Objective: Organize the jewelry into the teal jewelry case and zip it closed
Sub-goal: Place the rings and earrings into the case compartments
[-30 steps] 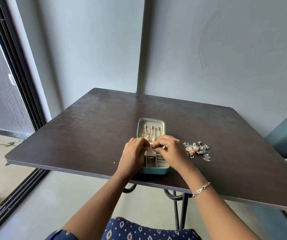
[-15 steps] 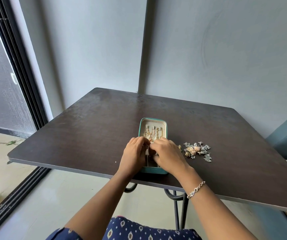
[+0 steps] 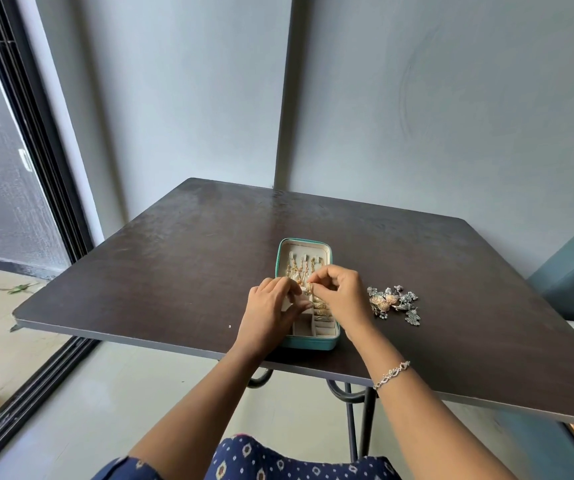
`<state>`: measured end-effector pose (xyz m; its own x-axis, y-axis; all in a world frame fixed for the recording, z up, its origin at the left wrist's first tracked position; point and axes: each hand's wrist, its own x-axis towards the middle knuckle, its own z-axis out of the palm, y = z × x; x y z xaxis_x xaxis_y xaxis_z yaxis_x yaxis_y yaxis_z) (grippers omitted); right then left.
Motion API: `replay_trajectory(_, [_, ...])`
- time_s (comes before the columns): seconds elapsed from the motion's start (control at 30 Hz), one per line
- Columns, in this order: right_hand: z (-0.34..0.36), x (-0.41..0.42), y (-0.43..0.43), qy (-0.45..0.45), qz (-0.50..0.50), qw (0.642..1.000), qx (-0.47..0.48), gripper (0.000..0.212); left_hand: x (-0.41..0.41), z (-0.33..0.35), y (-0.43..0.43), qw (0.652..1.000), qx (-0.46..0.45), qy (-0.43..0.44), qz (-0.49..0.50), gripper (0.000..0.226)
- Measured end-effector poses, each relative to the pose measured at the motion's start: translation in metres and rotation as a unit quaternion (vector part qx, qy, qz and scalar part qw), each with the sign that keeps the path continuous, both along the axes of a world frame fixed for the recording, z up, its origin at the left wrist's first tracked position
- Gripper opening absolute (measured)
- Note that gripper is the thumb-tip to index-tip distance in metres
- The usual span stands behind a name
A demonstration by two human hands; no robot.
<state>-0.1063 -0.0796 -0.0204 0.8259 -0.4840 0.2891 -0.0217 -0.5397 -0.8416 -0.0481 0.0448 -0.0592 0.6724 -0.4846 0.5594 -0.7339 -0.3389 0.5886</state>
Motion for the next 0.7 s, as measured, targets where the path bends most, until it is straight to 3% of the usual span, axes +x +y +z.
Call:
replay_trajectory(0.1, [-0.003, -0.001, 0.004, -0.005, 0.006, 1.000, -0.004, 0.005, 0.000, 0.000, -0.001, 1.000, 0.009, -0.011, 0.012, 0.020])
replay_trajectory(0.4, [-0.011, -0.002, -0.004, 0.013, 0.031, 0.998, -0.048, 0.013, -0.004, 0.004, 0.003, 1.000, 0.014, -0.017, 0.009, 0.024])
replay_trajectory(0.7, [-0.006, -0.010, -0.001, -0.044, 0.065, 0.972, -0.220, 0.014, -0.008, 0.008, 0.004, 1.000, 0.016, -0.006, 0.015, 0.014])
